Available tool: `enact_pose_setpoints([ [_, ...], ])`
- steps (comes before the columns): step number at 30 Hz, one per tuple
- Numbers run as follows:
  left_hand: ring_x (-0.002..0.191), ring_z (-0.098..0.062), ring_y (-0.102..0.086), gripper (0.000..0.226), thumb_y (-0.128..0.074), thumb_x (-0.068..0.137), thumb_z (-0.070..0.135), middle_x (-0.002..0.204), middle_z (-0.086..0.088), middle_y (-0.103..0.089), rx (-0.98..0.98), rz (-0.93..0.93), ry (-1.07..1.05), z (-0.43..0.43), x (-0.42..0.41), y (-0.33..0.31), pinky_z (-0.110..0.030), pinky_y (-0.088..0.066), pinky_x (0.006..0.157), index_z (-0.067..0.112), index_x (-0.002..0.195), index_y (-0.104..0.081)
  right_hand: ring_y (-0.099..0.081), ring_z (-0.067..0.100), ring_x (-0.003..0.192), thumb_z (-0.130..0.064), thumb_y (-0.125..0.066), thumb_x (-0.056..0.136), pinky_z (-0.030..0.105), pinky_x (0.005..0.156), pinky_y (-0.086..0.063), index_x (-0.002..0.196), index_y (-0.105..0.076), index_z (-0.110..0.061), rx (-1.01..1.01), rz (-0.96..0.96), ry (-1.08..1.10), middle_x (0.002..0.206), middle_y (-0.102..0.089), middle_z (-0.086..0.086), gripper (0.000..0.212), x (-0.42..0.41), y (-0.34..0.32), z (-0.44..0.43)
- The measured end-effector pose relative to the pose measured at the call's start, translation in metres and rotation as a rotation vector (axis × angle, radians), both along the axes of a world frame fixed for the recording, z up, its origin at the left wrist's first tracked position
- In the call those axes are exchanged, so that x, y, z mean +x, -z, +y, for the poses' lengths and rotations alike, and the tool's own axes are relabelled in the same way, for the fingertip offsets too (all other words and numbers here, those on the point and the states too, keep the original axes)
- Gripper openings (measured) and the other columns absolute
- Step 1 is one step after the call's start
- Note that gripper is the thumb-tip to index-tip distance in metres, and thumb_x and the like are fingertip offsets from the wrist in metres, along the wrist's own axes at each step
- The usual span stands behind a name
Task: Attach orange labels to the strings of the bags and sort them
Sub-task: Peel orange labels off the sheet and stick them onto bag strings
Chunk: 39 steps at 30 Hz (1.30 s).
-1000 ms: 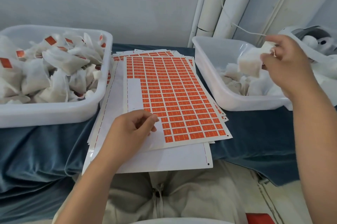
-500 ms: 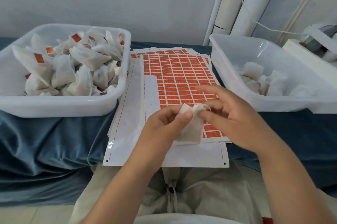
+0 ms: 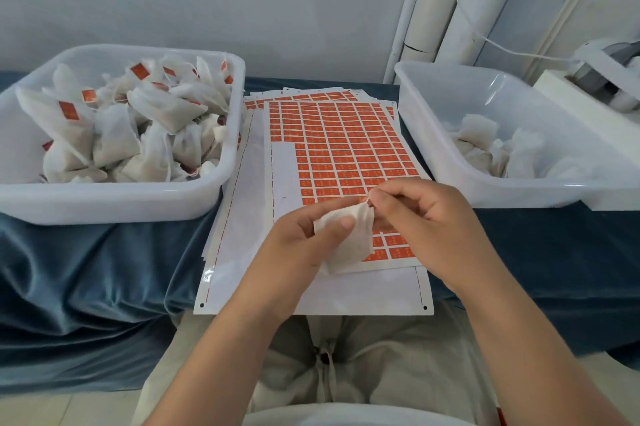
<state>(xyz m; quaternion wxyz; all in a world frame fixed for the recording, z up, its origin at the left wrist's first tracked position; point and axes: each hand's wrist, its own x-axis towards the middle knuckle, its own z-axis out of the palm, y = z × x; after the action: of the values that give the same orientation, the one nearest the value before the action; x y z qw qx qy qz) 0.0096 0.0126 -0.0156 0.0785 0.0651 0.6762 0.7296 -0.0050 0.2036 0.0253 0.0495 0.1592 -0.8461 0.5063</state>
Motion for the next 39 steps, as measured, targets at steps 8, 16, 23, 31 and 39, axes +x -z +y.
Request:
enact_pose_setpoints([
  [8,0.112,-0.004,-0.067,0.033,-0.054,0.100,0.052,0.115,0.020,-0.074,-0.112,0.210,-0.180,0.013,0.003,0.004,-0.014,-0.050,0.085,0.035,0.114,-0.079,-0.070,0.003,0.094,-0.037,-0.064,0.101,0.013,0.078,-0.055,0.088,-0.068,-0.045,0.105,0.140,0.118,0.095,-0.073,-0.023,0.016,0.007,0.001,-0.010],
  [16,0.078,-0.009,-0.067,0.031,-0.055,0.098,0.057,0.083,0.007,-0.070,-0.175,0.287,-0.107,0.014,0.002,0.008,-0.019,-0.055,0.070,0.031,0.093,-0.072,-0.042,0.013,0.049,-0.034,-0.053,0.089,0.034,0.056,-0.043,0.061,-0.050,-0.022,-0.063,-0.296,0.055,0.060,-0.048,0.006,0.030,0.003,0.002,-0.008],
  [23,0.084,0.004,-0.071,0.034,-0.045,0.097,0.058,0.086,0.022,-0.074,-0.162,0.233,-0.106,0.004,0.001,0.003,-0.004,-0.049,0.069,0.041,0.078,-0.067,-0.032,0.008,0.045,-0.020,-0.051,0.101,0.022,0.050,-0.042,0.069,-0.043,-0.016,-0.889,-0.433,-0.071,0.059,-0.036,-0.001,0.034,-0.005,0.008,0.000],
  [31,0.092,0.001,-0.063,0.032,-0.048,0.105,0.058,0.095,0.024,-0.069,-0.306,0.326,-0.073,0.003,0.001,0.005,-0.012,-0.045,0.081,0.039,0.095,-0.072,-0.069,0.011,0.078,-0.033,-0.053,0.106,0.038,0.098,-0.056,0.084,-0.068,-0.021,-1.254,-0.540,-0.253,0.078,-0.069,-0.004,0.029,-0.002,0.007,-0.007],
  [39,0.135,0.008,-0.047,0.048,-0.060,0.107,0.016,0.132,0.048,-0.049,0.124,-0.137,-0.403,-0.034,-0.026,0.007,-0.019,-0.050,0.099,0.040,0.147,-0.049,-0.055,0.008,0.062,-0.058,-0.049,0.105,0.021,0.064,-0.055,0.084,-0.062,-0.028,-0.509,-0.120,0.316,0.072,-0.058,-0.003,0.039,-0.013,0.019,0.007],
])
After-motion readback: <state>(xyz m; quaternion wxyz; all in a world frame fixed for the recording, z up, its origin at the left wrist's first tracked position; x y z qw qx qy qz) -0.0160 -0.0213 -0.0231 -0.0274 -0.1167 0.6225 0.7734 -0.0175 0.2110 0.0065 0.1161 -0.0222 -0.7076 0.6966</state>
